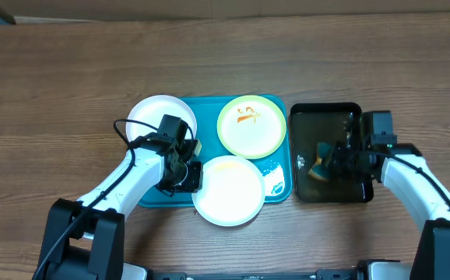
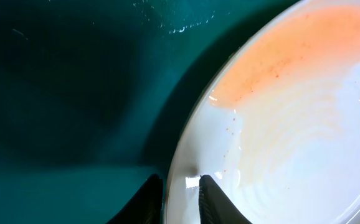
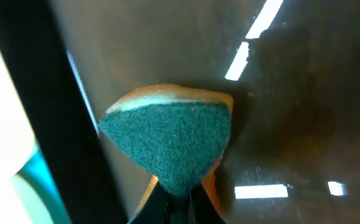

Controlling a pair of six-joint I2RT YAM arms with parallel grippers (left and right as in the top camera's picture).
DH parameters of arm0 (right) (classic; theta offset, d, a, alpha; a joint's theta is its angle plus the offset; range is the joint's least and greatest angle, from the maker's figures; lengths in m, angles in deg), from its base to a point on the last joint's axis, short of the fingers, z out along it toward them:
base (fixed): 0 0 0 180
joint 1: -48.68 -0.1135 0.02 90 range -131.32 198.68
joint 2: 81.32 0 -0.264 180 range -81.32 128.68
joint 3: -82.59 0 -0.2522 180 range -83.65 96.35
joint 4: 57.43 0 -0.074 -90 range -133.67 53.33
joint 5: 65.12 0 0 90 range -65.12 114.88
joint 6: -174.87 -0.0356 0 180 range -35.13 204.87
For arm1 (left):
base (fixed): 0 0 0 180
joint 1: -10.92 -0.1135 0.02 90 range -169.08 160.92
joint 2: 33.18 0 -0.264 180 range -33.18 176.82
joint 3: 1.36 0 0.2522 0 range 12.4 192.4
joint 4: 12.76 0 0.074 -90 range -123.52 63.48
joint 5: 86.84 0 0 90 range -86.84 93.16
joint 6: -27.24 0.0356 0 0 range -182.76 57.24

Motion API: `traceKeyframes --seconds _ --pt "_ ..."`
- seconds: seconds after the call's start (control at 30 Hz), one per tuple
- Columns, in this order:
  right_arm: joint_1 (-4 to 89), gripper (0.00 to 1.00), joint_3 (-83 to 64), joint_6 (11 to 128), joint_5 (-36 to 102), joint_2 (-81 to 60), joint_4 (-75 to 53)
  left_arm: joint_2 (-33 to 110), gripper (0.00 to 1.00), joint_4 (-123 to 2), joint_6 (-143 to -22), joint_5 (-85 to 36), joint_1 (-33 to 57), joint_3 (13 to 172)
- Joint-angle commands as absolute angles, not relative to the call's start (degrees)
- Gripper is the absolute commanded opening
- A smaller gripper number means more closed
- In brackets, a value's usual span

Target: Clean dirty plates on tray and stack at the side

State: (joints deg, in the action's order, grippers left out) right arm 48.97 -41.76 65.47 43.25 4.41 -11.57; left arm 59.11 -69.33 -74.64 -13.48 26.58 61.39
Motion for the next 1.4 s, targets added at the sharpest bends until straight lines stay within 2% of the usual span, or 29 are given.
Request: traceKeyframes --seconds 0.0,0.13,0.2,0.33,0.43,0.6,0.77,1.07,1.17,1.37 --pt "49.3 0.04 -46.1 51.6 43.9 4.0 -15.1 59.4 0.21 -69.3 -74.6 -13.0 26.8 60.8" --pt "49.3 0.04 -47.7 41.3 49.5 4.0 -19.0 59.4 0.20 -69.3 -74.6 -13.0 26.8 60.8" --pt "49.3 0.04 -47.6 41.5 53.8 4.0 -21.9 59.4 0.20 -69.3 -74.6 -13.0 26.8 60.8" --pt "49.3 0.04 -44.5 51.6 59.7 4.0 -22.4 59.4 0.20 -69.3 -74.6 -13.0 26.8 60.8" --pt "49.3 0.04 -39.7 58.1 58.4 4.0 -16.9 59.4 0.20 -69.3 -74.6 -13.0 26.8 60.8" --pt "49.3 0.04 -39.5 57.9 45.2 4.0 -11.8 59.4 0.20 -69.3 -74.6 -13.0 26.8 60.8" --pt "49.3 0.04 -42.7 57.9 41.4 4.3 -12.0 59.4 0.20 -69.3 -74.6 -13.0 26.8 60.8" --pt "50.0 0.04 -46.3 55.6 42.2 7.0 -13.3 59.4 0.20 -69.3 -74.6 -13.0 26.8 60.8" --pt "50.0 0.04 -43.4 61.7 45.5 6.9 -11.7 59.4 0.20 -69.3 -74.6 -13.0 26.8 60.8" --pt "49.9 0.04 -31.4 69.9 45.5 6.9 -0.6 59.4 0.21 -69.3 -74.6 -13.0 26.8 60.8"
